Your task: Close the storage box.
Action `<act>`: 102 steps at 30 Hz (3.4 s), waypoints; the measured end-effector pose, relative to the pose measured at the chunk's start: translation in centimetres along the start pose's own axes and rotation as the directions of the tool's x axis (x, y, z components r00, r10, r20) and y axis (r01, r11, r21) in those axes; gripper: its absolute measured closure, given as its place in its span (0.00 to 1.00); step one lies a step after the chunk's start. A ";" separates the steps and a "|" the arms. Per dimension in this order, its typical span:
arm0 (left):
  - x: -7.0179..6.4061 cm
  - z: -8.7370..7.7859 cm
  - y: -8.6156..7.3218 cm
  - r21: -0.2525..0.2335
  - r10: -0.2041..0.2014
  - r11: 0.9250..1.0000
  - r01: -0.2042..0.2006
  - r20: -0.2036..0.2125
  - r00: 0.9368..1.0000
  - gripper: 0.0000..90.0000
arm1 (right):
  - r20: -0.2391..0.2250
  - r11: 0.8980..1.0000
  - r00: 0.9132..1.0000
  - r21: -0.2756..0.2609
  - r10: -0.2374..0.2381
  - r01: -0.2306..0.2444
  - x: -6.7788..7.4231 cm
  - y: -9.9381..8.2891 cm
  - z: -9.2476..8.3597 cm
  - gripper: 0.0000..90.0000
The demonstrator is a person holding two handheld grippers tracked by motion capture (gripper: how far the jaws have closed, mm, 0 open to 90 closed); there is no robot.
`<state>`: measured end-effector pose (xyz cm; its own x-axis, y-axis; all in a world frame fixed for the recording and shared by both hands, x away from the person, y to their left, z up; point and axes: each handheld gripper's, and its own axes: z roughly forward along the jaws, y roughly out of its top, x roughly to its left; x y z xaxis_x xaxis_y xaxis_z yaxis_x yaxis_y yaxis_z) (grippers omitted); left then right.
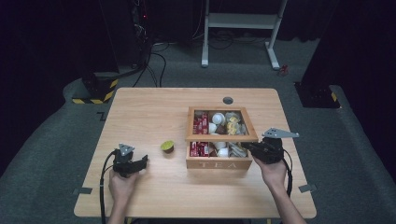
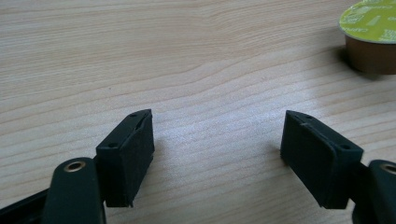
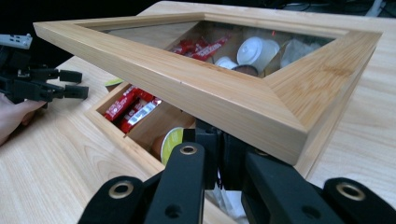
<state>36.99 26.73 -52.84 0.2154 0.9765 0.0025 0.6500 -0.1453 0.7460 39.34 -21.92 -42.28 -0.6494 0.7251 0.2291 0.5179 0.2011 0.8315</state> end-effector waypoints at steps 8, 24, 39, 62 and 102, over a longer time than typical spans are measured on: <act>0.0 0.0 0.0 0.000 0.000 1.000 0.000 0.000 1.000 0.29 | -0.011 1.000 1.000 0.006 0.011 -0.011 0.0 -1.0 0.2 0.98; 0.0 0.0 0.0 0.001 -0.002 1.000 0.002 0.003 1.000 0.29 | -0.016 0.999 1.000 0.053 -0.012 0.013 1.1 -3.1 0.4 0.98; 0.0 0.0 0.0 0.001 0.000 1.000 0.000 0.002 1.000 0.29 | -0.022 0.997 1.000 0.080 0.007 -0.006 0.9 -5.2 0.7 0.98; 0.0 0.0 0.0 0.000 -0.003 1.000 0.003 0.001 1.000 0.29 | 0.027 1.000 1.000 0.006 0.003 -0.003 0.4 -6.1 -1.9 0.90; 0.0 0.0 0.0 0.000 -0.003 1.000 0.003 0.002 1.000 0.29 | 0.260 0.989 0.955 -0.069 0.145 -0.131 -6.5 -6.0 -3.2 0.62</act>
<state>37.01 26.74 -52.84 0.2151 0.9766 -0.0013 0.6509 -0.1424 0.7457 38.59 -29.95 -47.14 -0.4003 0.8925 0.2078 0.5589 0.0581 0.8272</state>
